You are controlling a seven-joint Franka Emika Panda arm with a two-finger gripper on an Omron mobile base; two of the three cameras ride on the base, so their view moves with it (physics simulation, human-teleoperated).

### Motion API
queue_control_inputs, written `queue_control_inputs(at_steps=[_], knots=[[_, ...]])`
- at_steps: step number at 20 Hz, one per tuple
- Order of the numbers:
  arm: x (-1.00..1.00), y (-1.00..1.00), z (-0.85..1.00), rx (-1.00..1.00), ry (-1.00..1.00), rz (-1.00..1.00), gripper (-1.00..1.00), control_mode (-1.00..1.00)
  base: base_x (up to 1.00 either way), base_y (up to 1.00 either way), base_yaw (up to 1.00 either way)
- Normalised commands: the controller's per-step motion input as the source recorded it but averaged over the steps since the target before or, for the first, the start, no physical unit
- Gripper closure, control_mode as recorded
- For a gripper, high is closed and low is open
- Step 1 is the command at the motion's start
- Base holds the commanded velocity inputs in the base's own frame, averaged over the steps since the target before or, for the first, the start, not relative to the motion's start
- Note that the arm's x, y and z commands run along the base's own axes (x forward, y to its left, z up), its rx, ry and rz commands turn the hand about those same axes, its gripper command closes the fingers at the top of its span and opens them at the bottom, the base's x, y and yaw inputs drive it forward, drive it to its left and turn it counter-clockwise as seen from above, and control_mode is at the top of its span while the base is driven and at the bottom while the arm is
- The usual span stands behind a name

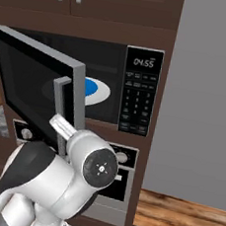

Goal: Retrieve the reheated potato from the microwave, then place the potato, cheese, and condiment on the cutting board.

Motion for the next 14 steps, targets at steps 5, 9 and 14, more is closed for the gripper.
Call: queue_control_inputs(at_steps=[5,9,14], knots=[[0.41,-0.28,0.07,0.38,0.07,0.00,-1.00,-1.00,0.00,0.00,0.00],[0.41,-0.34,0.01,0.42,0.11,0.00,-1.00,-1.00,0.00,0.00,0.00],[0.55,-0.01,-0.02,0.33,0.06,0.00,-1.00,-1.00,0.00,0.00,0.00]])
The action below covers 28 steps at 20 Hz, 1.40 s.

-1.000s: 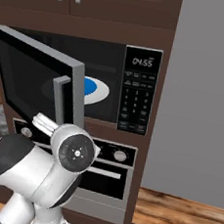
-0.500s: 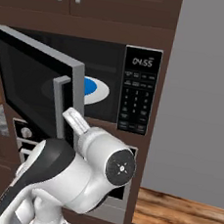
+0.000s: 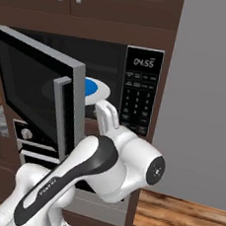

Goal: Retrieve the reheated potato from the microwave, then place the potato, cheese, and condiment on the cutting board.

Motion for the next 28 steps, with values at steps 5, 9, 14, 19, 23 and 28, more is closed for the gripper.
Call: queue_control_inputs(at_steps=[5,9,14,19,23,28], knots=[[0.51,0.13,-0.06,0.20,0.03,-0.02,-1.00,-1.00,0.00,0.00,0.00],[0.14,0.15,-0.12,0.06,0.04,0.00,-1.00,-1.00,0.00,0.00,0.00],[0.04,0.28,-0.04,0.01,0.09,0.01,-1.00,-1.00,0.00,0.00,0.00],[-0.15,0.24,0.00,0.07,0.18,0.11,-1.00,-1.00,0.00,0.00,0.00],[-0.28,0.22,0.00,0.11,0.15,0.18,-1.00,-1.00,0.00,0.00,0.00],[-0.29,0.23,0.00,0.10,0.14,0.19,-1.00,-1.00,0.00,0.00,0.00]])
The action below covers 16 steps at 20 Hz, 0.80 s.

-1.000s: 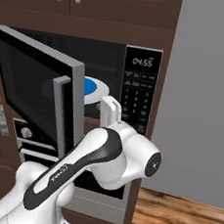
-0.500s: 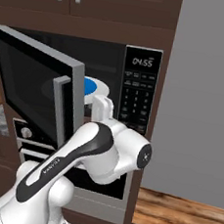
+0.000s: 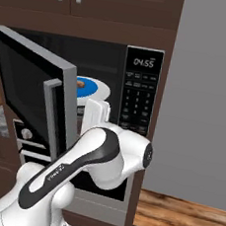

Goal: Retrieve the reheated potato from the microwave, then place the potato, cheese, and condiment on the cutting board.

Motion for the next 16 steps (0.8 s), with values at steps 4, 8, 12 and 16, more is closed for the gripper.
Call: queue_control_inputs(at_steps=[4,8,12,16], knots=[[-0.28,0.25,0.00,0.08,0.17,0.20,-1.00,-1.00,0.00,0.00,0.00],[-0.27,0.30,0.00,0.08,0.19,0.19,-1.00,-1.00,0.00,0.00,0.00],[-0.28,0.37,-0.03,0.11,0.19,0.16,-1.00,-1.00,0.00,0.00,0.00],[-0.24,0.46,-0.09,0.14,0.19,0.12,-1.00,-1.00,0.00,0.00,0.00]])
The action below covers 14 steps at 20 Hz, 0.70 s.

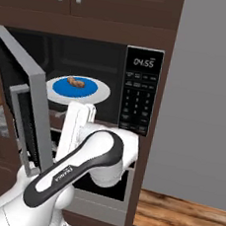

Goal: Retrieve the reheated potato from the microwave, then place the potato, cheese, and condiment on the cutting board.

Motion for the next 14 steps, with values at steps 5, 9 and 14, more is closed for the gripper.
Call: queue_control_inputs(at_steps=[5,9,14], knots=[[-0.22,0.52,-0.11,0.15,0.16,0.09,-1.00,-1.00,0.00,0.00,0.00],[-0.26,0.56,-0.11,0.15,0.12,0.07,-1.00,-1.00,0.00,0.00,0.00],[-0.25,0.51,-0.02,0.14,0.15,0.10,-1.00,-1.00,0.00,0.00,0.00]])
